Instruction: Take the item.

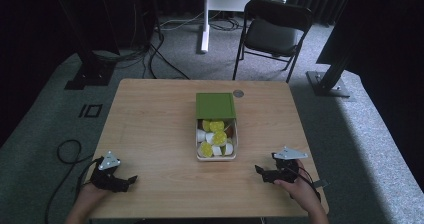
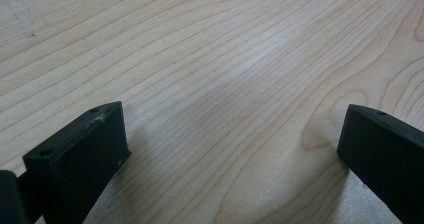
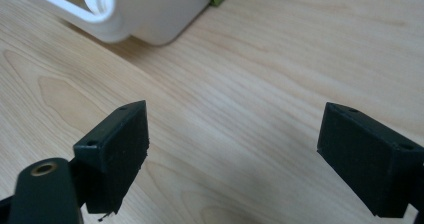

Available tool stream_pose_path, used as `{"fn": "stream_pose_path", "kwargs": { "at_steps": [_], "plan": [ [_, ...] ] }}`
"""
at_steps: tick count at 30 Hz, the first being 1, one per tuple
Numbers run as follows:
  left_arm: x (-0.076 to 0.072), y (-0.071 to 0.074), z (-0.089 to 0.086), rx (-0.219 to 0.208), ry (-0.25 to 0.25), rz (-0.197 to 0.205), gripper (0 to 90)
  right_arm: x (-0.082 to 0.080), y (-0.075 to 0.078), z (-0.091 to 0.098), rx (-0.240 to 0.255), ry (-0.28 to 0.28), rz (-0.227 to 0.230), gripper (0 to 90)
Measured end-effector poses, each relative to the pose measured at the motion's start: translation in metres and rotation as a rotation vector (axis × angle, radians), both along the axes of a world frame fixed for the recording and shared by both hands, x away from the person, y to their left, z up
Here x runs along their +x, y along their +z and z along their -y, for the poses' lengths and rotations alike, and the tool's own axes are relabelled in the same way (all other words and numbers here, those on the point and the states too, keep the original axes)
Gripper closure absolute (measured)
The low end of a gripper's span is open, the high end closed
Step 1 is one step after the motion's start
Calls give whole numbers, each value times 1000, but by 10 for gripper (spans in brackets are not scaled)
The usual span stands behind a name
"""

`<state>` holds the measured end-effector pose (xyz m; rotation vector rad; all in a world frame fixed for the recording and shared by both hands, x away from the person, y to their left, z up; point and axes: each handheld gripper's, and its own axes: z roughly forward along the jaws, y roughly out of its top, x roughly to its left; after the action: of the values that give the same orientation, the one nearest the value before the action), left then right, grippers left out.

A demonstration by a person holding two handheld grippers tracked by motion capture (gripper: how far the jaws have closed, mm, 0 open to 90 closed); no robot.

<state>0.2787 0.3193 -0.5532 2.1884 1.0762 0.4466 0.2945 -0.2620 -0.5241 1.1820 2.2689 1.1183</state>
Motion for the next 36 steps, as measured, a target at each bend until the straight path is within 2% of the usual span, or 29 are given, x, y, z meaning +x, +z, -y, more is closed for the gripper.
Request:
{"fn": "stream_pose_path", "kwargs": {
  "at_steps": [2,5,6,11,18,24,36],
  "plan": [
    [0,0,0,-1,1,0,5,0,5,-2,10,7,10,131],
    [0,0,0,-1,1,0,5,-2,15,-8,72,30,16,131],
    [0,0,0,0,0,0,5,-2,19,-11,78,35,28,131],
    [0,0,0,0,1,-1,5,-2,36,-22,71,45,65,136],
    [0,0,0,0,0,-1,5,3,51,-38,52,45,106,141],
    [0,0,0,1,1,-1,5,10,61,-57,66,70,129,141],
    [0,0,0,0,1,-1,6,22,76,-91,52,116,170,141]
  ]
}}
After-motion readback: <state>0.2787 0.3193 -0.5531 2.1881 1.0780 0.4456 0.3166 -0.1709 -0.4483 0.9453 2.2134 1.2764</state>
